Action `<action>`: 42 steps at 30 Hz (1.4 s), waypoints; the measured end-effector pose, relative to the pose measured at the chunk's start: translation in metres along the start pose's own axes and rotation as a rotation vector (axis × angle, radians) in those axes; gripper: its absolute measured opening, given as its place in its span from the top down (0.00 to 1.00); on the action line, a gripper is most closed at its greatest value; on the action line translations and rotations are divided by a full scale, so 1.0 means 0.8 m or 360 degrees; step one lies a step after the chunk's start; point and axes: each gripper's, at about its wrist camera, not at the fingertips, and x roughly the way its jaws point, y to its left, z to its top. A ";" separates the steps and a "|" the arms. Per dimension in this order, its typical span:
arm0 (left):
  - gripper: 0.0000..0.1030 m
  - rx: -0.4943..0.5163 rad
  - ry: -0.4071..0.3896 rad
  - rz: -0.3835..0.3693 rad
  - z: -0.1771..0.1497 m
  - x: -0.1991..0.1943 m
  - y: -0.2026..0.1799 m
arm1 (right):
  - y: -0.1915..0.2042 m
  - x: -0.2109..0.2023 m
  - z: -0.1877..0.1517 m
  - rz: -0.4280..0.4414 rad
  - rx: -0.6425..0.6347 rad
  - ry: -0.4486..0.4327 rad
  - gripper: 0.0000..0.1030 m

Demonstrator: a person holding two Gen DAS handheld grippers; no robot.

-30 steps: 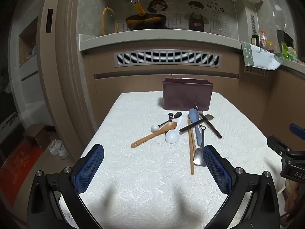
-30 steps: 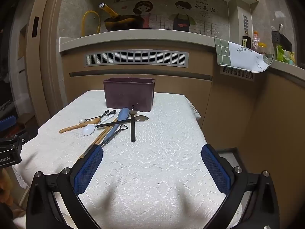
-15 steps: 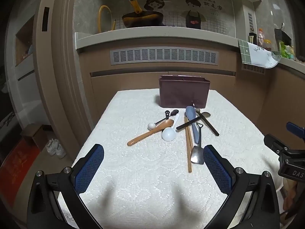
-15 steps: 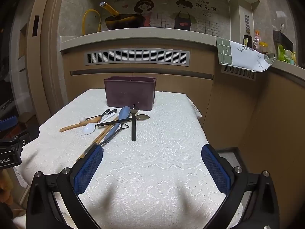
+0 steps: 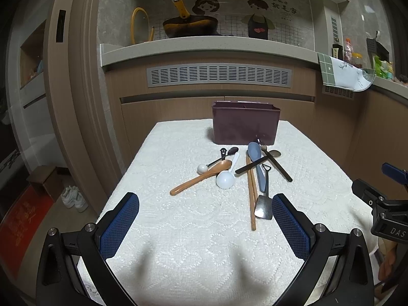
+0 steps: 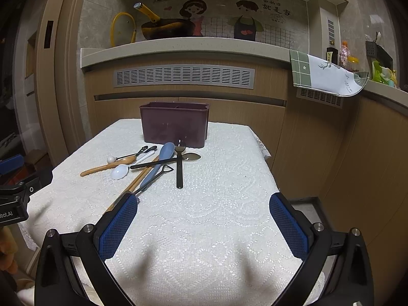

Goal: Organize utensils

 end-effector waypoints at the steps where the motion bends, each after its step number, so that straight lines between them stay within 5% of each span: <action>1: 0.00 0.0000 0.0001 0.0001 0.000 0.001 0.000 | 0.000 0.000 0.000 0.0002 0.0000 0.0001 0.00; 42: 0.00 0.0011 0.0025 -0.0013 -0.002 0.002 -0.003 | -0.001 -0.002 0.000 -0.0002 -0.0001 0.0008 0.00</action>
